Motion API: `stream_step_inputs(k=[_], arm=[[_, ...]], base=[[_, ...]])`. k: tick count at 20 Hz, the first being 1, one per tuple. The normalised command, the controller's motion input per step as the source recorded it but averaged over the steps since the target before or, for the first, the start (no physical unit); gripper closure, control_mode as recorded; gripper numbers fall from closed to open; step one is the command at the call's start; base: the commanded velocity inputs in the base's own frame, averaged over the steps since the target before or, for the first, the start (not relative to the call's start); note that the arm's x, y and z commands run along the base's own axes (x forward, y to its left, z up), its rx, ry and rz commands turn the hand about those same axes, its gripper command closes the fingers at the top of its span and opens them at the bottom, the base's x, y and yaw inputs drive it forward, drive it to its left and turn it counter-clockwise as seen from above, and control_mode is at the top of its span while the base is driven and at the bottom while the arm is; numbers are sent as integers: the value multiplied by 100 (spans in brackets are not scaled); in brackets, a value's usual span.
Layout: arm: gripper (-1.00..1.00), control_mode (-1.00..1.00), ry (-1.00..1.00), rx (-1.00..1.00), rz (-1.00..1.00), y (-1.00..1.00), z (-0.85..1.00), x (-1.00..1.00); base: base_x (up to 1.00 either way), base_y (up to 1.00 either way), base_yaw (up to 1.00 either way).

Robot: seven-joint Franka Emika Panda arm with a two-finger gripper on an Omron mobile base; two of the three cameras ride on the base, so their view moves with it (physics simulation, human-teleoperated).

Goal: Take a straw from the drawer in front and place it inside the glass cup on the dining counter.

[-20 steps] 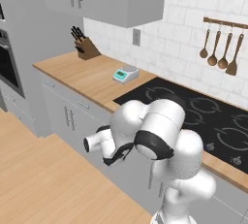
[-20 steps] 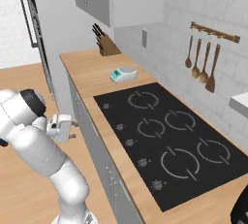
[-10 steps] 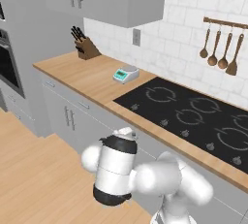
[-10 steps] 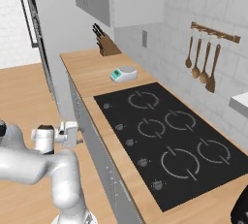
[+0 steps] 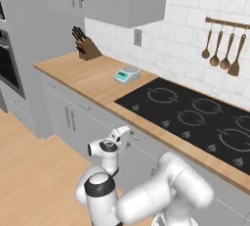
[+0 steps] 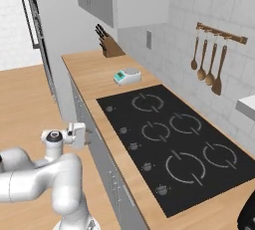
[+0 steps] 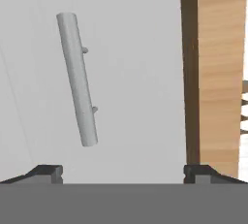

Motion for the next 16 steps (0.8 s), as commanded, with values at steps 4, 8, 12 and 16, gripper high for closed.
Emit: stream_step_inputs(k=[4, 8, 12, 16], arm=[[-100, -100, 11, 0, 0, -4, -27, 51], [-100, -100, 12, 0, 0, -1, -37, 45], [-100, -100, 11, 0, 0, -4, -32, 54], [-100, -100, 9, 0, 1, -14, -37, 49]], base=[[0, 0, 0], [0, 0, 0], [0, 0, 0], [0, 0, 0]])
